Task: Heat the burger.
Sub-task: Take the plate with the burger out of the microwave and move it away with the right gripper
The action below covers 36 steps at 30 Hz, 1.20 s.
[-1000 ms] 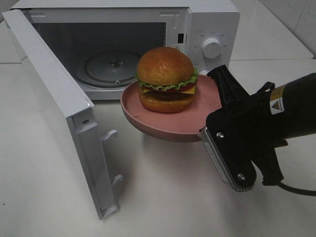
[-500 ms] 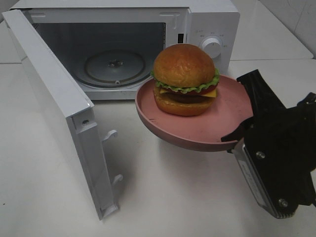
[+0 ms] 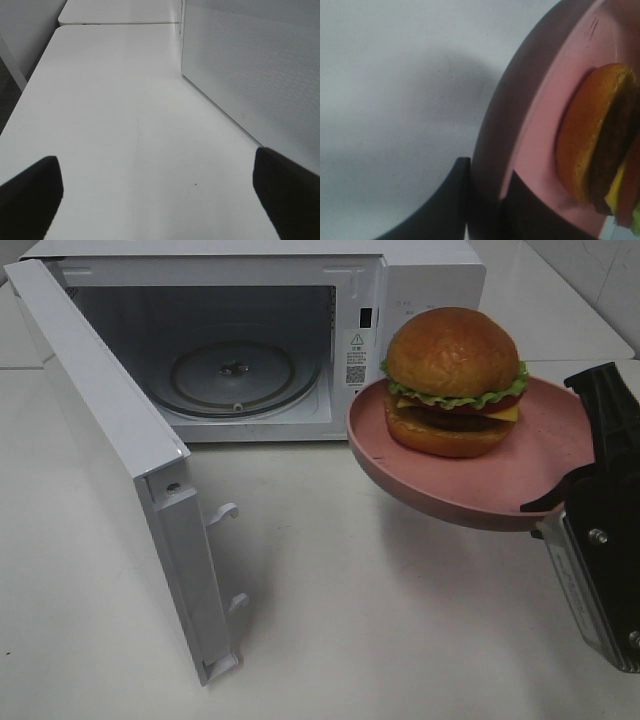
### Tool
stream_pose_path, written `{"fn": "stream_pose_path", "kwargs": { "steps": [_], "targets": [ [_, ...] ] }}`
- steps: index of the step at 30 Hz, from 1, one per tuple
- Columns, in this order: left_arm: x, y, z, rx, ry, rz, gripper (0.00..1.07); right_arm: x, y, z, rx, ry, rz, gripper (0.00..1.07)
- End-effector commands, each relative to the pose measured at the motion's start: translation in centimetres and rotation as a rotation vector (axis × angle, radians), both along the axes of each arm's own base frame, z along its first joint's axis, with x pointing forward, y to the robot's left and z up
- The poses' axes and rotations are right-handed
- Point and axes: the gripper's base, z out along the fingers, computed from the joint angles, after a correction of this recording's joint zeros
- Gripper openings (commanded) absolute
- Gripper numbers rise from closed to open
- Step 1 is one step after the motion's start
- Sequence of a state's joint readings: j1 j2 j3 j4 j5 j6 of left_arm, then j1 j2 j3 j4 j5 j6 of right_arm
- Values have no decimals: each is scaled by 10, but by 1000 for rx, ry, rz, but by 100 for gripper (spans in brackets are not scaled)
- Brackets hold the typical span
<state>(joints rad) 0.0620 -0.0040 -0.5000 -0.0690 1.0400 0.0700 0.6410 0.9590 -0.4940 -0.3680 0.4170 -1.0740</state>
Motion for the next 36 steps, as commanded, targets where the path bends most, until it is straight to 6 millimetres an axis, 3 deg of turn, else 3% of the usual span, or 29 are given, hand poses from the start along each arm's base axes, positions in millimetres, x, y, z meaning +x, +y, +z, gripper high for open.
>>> {"fn": "stream_pose_path", "kwargs": {
  "steps": [1,13,36],
  "targets": [
    [-3,0,-1,4,-20,2,98,2,-6,8,17,-58,-78,0],
    [-3,0,-1,4,-20,2,98,6,-26,10,-25,-93,-350,0],
    [-3,0,-1,4,-20,2,98,4,-54,14,95,-157,-899,1]
  ]
}}
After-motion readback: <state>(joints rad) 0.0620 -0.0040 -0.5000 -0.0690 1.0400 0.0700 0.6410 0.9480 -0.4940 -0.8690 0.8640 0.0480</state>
